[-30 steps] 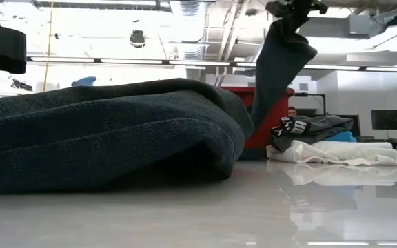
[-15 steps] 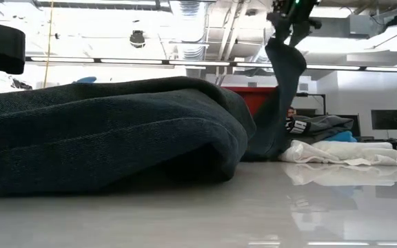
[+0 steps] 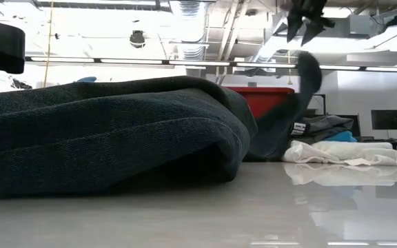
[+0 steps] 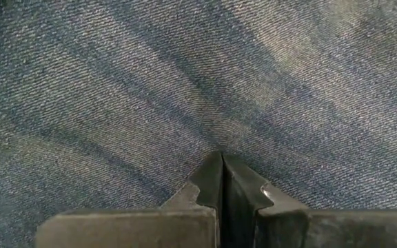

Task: Fold laundry
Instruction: Fold the blue pants

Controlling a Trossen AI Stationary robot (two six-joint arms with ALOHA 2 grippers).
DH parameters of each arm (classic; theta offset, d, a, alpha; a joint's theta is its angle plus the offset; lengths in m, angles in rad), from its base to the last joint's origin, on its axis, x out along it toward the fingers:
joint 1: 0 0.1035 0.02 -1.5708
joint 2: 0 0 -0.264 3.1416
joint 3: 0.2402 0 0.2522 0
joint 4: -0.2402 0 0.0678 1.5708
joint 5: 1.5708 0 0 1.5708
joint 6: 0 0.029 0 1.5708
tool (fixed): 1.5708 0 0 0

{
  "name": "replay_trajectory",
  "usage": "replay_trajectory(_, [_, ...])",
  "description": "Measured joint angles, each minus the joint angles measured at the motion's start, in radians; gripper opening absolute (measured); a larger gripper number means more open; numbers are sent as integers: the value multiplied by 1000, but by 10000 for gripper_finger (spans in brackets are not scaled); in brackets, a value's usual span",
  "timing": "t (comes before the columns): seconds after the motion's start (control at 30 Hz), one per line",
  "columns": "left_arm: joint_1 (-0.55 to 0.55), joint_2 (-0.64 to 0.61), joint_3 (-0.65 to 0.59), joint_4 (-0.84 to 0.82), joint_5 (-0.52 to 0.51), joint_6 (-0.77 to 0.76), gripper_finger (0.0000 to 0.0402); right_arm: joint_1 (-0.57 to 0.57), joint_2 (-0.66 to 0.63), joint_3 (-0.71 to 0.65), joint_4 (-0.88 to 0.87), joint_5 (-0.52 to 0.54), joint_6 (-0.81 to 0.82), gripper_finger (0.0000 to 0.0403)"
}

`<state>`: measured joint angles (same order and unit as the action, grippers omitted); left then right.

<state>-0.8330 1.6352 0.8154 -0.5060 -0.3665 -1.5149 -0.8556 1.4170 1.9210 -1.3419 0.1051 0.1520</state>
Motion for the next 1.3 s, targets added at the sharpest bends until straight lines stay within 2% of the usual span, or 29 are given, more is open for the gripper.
replay_trajectory(0.13, [0, 0, 0, 0, -1, 6, 0, 129, -59, 18, -16, -338, 30, 301])
replay_trajectory(0.2, [0, 0, 0, 0, -3, 21, 0, 264, -77, 6, -15, -384, 113, 301])
replay_trajectory(0.23, [0, 0, 0, 0, -3, 29, 0, 346, -80, -13, -20, -367, 150, 301])
replay_trajectory(0.4, [0, 0, 0, 1, 3, 22, 0, 711, -70, -161, -3, -154, 398, 301])
replay_trajectory(0.5, [0, 0, 0, 5, 3, 10, 0, 845, -70, -312, 56, -99, 614, 301])
replay_trajectory(0.6, [0, 0, 0, 10, -1, 11, 0, 950, -70, -486, 268, -78, 784, 301])
replay_trajectory(0.73, [0, 1, 0, 10, 0, 16, 0, 992, -54, -705, 652, -39, 881, 301])
replay_trajectory(0.87, [0, 1, 0, 15, 19, 37, 0, 988, 13, -846, 880, 27, 930, 301])
replay_trajectory(1.03, [0, 0, 0, 18, 26, 44, 0, 964, 141, -869, 954, 24, 906, 301])
replay_trajectory(1.3, [0, 0, 0, 29, 28, 52, 0, 965, 337, -869, 1159, -71, 903, 302])
